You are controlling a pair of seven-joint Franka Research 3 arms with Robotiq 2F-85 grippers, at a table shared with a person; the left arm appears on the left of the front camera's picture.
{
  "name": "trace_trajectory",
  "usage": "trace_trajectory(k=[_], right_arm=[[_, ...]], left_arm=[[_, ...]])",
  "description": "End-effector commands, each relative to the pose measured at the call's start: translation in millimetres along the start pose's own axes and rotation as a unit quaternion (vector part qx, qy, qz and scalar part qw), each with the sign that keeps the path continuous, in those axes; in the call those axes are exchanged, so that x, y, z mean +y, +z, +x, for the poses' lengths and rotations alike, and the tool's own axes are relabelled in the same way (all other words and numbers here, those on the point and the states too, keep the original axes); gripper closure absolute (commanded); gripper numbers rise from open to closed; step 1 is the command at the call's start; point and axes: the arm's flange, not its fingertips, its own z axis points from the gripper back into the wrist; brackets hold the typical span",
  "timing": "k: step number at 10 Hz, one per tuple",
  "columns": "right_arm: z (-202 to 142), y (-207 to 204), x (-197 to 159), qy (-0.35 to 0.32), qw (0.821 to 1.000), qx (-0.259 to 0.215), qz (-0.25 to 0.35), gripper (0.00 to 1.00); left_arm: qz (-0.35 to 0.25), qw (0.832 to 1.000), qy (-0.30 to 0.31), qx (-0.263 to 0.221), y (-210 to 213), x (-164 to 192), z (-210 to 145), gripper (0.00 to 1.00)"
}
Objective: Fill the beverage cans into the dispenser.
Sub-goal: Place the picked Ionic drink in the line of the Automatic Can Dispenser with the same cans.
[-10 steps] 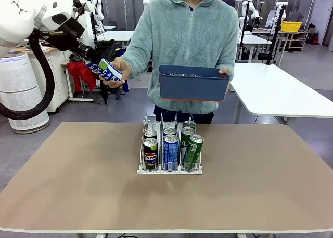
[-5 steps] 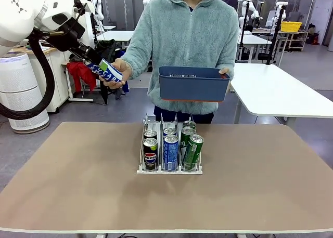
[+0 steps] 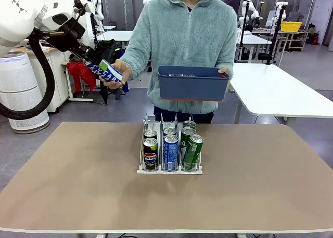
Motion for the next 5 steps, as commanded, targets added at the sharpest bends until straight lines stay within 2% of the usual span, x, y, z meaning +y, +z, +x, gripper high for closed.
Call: trace_trajectory(k=[1, 5], right_arm=[[-0.2, 0.0, 1.4, 0.006, 1.0, 0.001, 0.003, 0.0], [-0.2, 0.0, 1.4, 0.006, 1.0, 0.001, 0.003, 0.0]], left_arm=[[0.004, 1.0, 0.001, -0.004, 1.1, 0.9, 0.0, 1.0], [0.004, 1.0, 0.001, -0.004, 1.1, 0.9, 0.0, 1.0]])
